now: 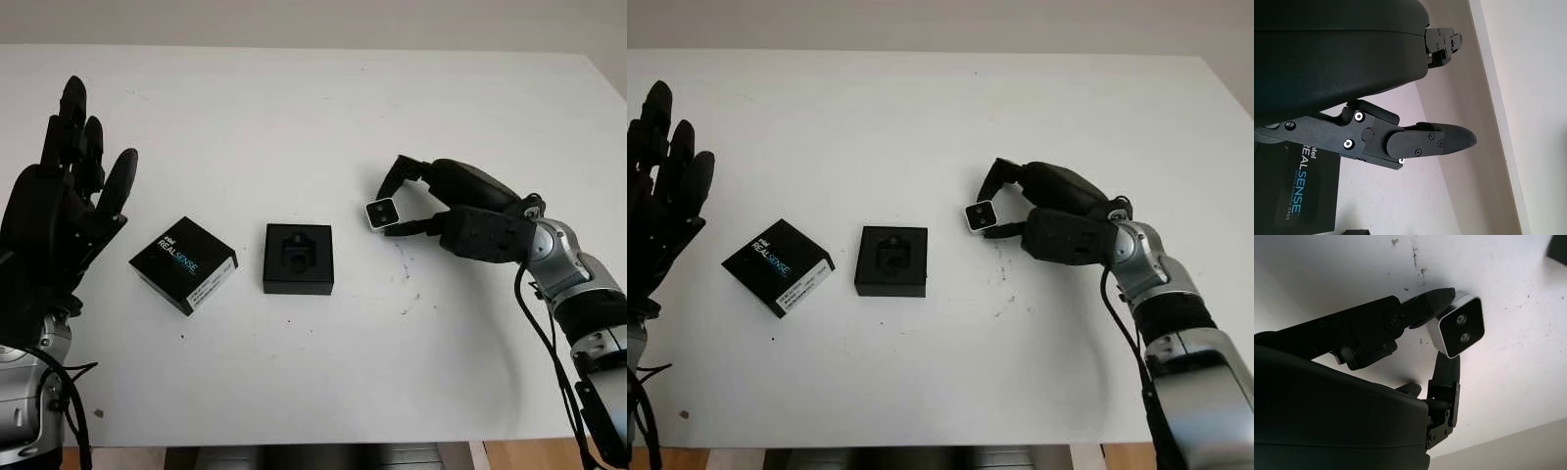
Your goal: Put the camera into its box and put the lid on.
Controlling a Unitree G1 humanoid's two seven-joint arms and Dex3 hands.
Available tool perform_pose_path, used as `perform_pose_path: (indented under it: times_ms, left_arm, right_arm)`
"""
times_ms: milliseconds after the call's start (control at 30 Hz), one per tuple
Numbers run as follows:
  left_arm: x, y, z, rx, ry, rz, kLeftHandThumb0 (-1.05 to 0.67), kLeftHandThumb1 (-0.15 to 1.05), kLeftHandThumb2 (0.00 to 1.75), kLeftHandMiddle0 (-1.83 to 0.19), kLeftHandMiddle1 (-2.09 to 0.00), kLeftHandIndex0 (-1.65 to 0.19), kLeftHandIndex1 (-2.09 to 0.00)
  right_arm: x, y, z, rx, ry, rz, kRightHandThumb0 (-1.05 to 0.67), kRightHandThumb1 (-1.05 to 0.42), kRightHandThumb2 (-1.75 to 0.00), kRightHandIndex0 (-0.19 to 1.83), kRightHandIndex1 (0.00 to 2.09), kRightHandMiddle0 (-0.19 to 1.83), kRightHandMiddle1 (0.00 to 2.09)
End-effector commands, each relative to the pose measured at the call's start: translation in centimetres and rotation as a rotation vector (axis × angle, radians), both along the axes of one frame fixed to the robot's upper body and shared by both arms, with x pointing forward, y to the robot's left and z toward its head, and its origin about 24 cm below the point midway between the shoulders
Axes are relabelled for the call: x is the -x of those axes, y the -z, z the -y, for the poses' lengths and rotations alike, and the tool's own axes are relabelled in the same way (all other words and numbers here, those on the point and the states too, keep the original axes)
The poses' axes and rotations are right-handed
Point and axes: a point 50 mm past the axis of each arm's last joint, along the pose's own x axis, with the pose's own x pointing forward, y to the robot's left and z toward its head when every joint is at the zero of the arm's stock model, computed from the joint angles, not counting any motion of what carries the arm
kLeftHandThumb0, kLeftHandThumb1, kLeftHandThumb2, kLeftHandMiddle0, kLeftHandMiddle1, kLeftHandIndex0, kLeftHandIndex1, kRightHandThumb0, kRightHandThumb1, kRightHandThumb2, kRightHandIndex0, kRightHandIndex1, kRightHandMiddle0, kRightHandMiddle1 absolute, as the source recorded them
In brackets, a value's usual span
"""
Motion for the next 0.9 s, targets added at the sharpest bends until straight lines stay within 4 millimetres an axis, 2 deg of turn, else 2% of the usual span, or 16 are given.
perform_pose_path:
  times_ms: [0,367,867]
  left_arm:
    - [0.2,-0.2,0.1,-0.014,0.008,0.010,-0.54,1.05,0.41,0.15,-0.05,0.16,-0.04]
    - [0.3,-0.1,0.2,-0.017,0.007,-0.004,-0.56,1.05,0.42,0.16,-0.05,0.19,-0.03]
    - [0.3,0.0,0.3,-0.018,0.005,-0.025,-0.55,1.05,0.43,0.18,-0.05,0.19,0.00]
  right_arm:
    - [0.1,-0.1,0.0,-0.040,0.007,-0.004,-0.42,-1.01,-0.05,0.19,0.26,0.22,1.55]
    - [0.4,-0.8,-0.1,-0.164,-0.014,0.000,-0.46,-0.98,-0.05,0.22,0.16,0.29,1.57]
    - [2.7,-2.0,-2.8,-0.593,-0.081,0.003,-0.51,-0.99,-0.05,0.24,0.10,0.27,1.66]
